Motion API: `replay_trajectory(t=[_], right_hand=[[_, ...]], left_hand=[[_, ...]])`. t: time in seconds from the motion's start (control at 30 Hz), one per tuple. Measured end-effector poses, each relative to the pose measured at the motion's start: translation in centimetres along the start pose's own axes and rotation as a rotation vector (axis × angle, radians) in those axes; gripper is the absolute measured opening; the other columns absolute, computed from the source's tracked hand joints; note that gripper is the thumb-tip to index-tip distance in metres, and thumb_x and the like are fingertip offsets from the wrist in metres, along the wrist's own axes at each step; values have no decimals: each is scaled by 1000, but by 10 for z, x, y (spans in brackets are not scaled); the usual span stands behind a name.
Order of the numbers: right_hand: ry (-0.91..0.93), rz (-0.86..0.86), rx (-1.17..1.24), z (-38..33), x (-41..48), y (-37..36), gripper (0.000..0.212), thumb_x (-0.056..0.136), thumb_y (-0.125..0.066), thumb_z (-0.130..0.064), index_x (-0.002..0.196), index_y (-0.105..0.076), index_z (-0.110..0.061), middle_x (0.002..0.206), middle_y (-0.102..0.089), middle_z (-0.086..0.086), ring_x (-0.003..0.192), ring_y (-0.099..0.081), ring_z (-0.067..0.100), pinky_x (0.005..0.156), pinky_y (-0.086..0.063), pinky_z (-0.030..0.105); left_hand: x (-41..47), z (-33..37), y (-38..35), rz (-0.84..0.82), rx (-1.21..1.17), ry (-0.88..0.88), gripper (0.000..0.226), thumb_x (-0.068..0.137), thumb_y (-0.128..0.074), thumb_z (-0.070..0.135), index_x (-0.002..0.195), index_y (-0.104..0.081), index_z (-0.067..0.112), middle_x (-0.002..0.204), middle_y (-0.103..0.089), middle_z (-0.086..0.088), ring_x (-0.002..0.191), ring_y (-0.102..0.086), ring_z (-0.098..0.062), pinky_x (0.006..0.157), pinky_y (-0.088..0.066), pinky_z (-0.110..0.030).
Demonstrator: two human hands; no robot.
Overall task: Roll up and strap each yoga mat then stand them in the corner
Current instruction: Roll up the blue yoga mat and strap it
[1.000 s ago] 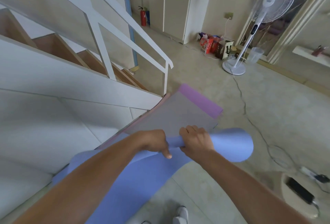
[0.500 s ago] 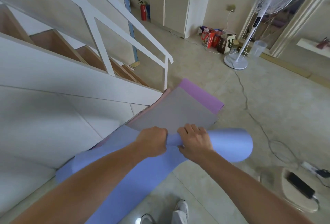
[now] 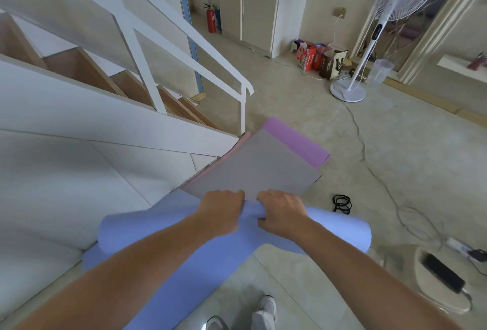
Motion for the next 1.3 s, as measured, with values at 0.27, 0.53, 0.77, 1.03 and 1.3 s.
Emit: replay_trajectory(t=[0.27,0.53,0.77,1.03,1.3], right_hand=[[29,-44,-11,-2,-9,4,28,79,-64,-34,103,-53,-22,96,-63,-1,82,-56,23,68,-34,28],[15,31,42,12,-8,7,36,74,-69,-38,105,-58,-23,96,-63,-2,88,-62,24,66,-39,29],[93,177,-54,13,-3,16,43,61,-77,-37,97,-58,-21,83,-61,-2,72,-62,24,58,-39,28],[20,-110,61,15,19,29,43,75,-66,-46,110,-49,-29,98,-59,-8,88,-58,21,72,-45,32],[105,-9,-47,4,21,26,38,72,-67,-38,104,-51,-26,87,-61,-3,78,-61,24,62,-38,29]], left_hand=[[5,3,9,-420,-305,-79,32,83,-75,23,105,-52,23,93,-61,3,89,-58,-23,72,-40,-30],[6,16,13,17,81,-41,33,83,-59,18,115,-50,16,86,-55,1,79,-57,-28,62,-33,-30],[15,7,29,-333,-296,-73,34,75,-78,29,100,-55,25,81,-61,9,83,-60,-21,64,-42,-28],[16,-5,30,137,118,-49,37,82,-62,25,114,-46,19,93,-58,2,83,-61,-26,64,-39,-32],[19,-33,34,-427,-353,-39,41,70,-80,40,99,-53,30,95,-63,9,91,-64,-18,79,-52,-36]])
Point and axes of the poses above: each hand's wrist, its own x-axis towards the middle knuckle, its own y-axis out of the back of the hand, z = x × y, the point moved 3 cm from there along x, towards the middle knuckle
